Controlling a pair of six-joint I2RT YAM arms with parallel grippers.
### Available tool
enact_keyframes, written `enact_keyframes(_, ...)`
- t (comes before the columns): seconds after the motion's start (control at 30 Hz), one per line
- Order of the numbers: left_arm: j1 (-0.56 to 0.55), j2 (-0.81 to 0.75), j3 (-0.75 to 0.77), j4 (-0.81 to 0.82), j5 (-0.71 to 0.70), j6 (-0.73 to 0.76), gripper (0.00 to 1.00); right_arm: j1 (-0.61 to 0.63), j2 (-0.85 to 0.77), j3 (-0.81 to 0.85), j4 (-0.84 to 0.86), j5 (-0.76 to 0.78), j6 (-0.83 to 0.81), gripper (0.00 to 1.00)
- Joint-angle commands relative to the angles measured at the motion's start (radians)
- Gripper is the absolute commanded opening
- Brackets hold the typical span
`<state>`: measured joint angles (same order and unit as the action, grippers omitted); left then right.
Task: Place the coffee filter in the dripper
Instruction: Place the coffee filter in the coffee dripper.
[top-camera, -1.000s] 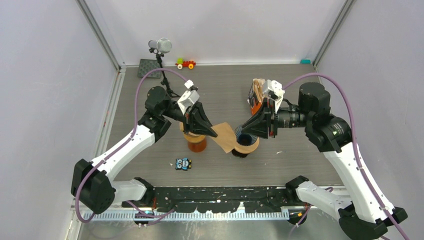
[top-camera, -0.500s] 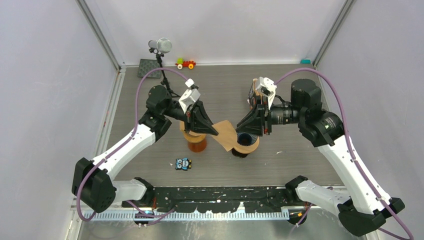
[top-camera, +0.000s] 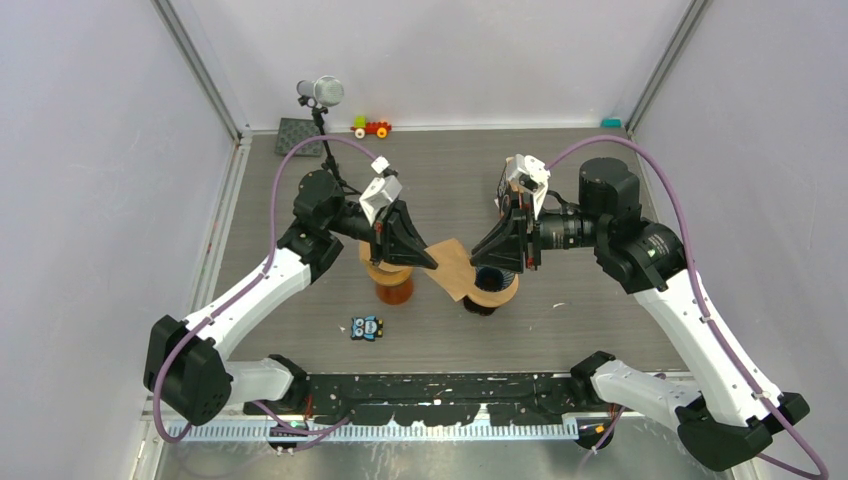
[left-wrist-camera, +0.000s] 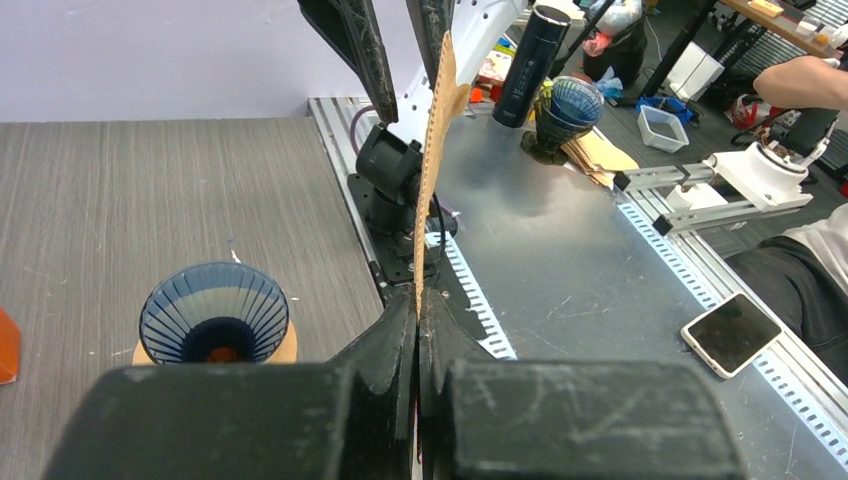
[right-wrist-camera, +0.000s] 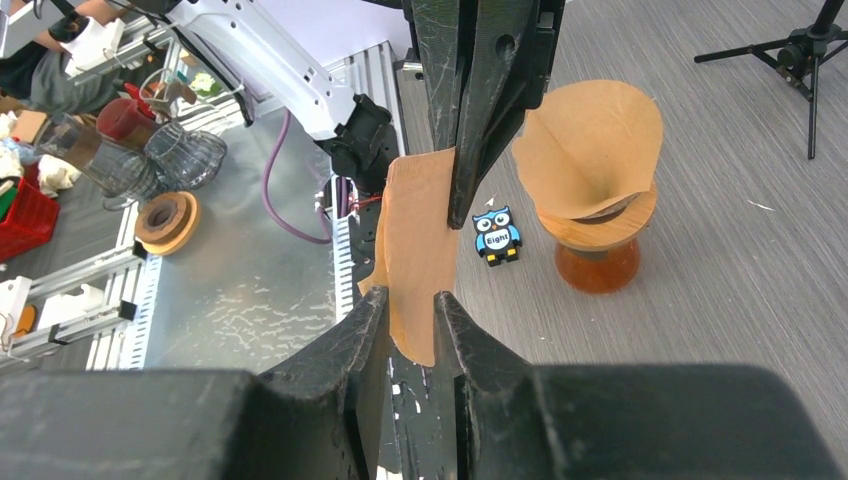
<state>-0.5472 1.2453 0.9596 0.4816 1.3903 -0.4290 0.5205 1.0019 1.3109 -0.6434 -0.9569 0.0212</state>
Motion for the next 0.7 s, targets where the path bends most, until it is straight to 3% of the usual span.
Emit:
enact_keyframes(0.0, 0.004, -0.003, 0.038, 0.001, -0.015, 0.019, 0.0, 0.008, -0.001, 0.017, 0.04, 0.013, -0.003, 0.28)
enact_keyframes(0.67, 0.004, -0.008, 0.042, -0.029, -0.034, 0.024, 0.0, 0.023, 0.002, 0.007, 0.018, 0.148, -0.055, 0.24)
